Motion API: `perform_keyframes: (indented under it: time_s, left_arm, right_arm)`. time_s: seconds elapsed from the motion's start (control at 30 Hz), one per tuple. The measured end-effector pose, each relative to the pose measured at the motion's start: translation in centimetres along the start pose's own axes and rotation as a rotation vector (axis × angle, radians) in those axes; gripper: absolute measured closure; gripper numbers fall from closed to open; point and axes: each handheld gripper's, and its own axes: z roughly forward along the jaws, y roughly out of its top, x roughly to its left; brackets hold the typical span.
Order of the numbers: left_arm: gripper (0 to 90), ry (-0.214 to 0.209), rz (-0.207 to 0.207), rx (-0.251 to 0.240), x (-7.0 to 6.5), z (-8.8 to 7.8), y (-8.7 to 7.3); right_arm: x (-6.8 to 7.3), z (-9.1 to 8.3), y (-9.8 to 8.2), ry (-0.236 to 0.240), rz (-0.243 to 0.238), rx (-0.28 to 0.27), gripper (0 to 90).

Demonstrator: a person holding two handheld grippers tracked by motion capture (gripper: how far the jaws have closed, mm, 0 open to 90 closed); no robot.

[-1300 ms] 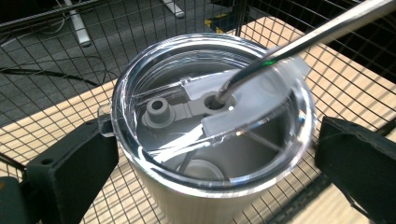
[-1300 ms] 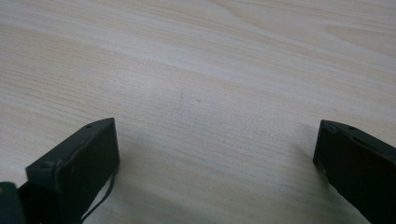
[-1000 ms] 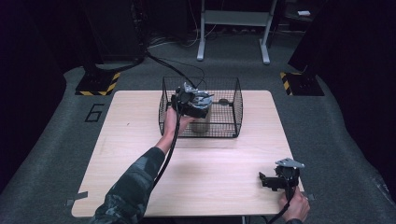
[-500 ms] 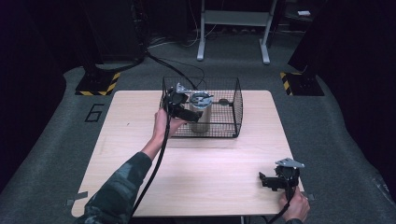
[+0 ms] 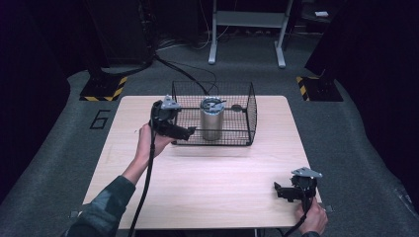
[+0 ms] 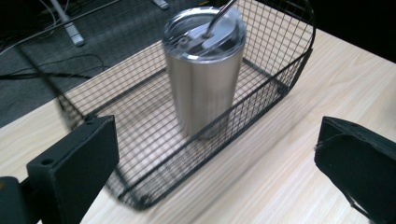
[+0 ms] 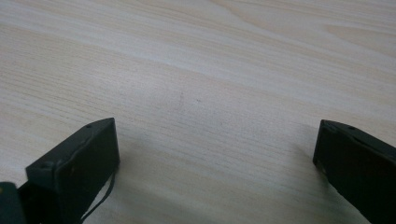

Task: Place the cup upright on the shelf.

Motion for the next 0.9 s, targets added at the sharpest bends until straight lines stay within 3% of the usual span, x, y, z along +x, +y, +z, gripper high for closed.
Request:
perform_keyframes:
  time_s: [0.37,0.53,0.7,0.8,0.9]
  left_arm:
    - [0.0,0.069,-0.034,0.003,2.1,-5.0,-5.3]
    - [0.0,0.113,-0.078,0.017,2.9,-7.0,-9.1]
    - [0.0,0.141,-0.141,0.036,3.5,-7.8,-13.8]
    - [0.0,0.167,-0.183,0.053,3.7,-7.5,-17.3]
    - [0.0,0.166,-0.251,0.101,4.0,-6.7,-21.2]
  right_arm:
    - [0.0,0.0,0.0,0.0,0.0,0.0,0.0]
    - [0.0,0.0,0.0,0.0,0.0,0.0,0.0]
    - [0.0,0.0,0.0,-0.001,0.0,0.0,0.0]
    - [0.0,0.0,0.0,-0.001,0.0,0.0,0.0]
    - [0.0,0.0,0.0,-0.001,0.0,0.0,0.0]
